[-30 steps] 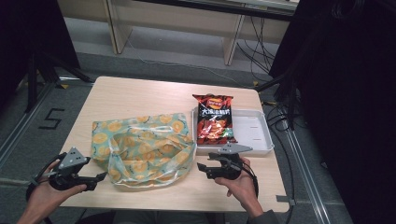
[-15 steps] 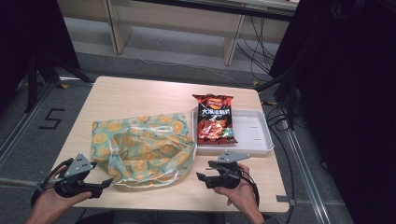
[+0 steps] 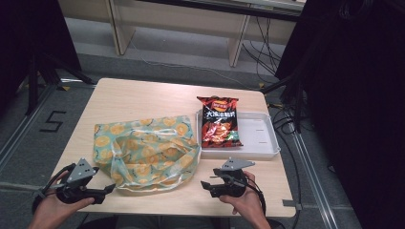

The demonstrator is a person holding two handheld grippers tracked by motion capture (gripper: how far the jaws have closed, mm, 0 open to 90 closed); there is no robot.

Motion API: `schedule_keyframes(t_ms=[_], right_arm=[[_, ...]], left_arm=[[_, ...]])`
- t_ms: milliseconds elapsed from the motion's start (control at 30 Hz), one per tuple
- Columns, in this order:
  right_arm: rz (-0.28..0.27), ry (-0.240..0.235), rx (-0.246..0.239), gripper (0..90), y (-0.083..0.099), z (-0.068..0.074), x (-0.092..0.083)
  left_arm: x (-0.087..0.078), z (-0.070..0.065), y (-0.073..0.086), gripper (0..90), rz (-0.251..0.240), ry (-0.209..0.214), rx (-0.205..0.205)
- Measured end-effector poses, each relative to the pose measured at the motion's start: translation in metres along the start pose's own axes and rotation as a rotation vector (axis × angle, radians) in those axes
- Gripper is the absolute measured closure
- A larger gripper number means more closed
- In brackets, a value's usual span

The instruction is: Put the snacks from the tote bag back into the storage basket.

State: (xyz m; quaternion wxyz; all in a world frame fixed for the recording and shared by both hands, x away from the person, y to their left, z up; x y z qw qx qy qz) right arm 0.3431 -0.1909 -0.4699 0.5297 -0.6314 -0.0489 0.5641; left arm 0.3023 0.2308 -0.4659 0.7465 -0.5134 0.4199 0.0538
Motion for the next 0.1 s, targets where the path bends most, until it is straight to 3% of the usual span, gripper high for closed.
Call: schedule_keyframes(t_ms=[67, 100], right_arm=[[0.002, 0.001, 0.000, 32.8, -0.0001, -0.0001, 0.0001], [0.005, 0.002, -0.001, 32.8, 0.0000, -0.0002, 0.0002]], left_arm=[[0.0004, 0.0010, 0.0003, 20.8, 0.007, -0.004, 0.009], [0.0024, -0.0005, 0.0004, 20.8, -0.017, -0.002, -0.019]])
Point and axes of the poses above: each handheld gripper's, and its own axes: x roughly forward along the jaws, y roughly out of its underside, z roughly to its left, the point moved 2 cm from there along x, roughly forward along the jaws, and after that the axes turned 5 degrees about -y, right-handed, at the moved point
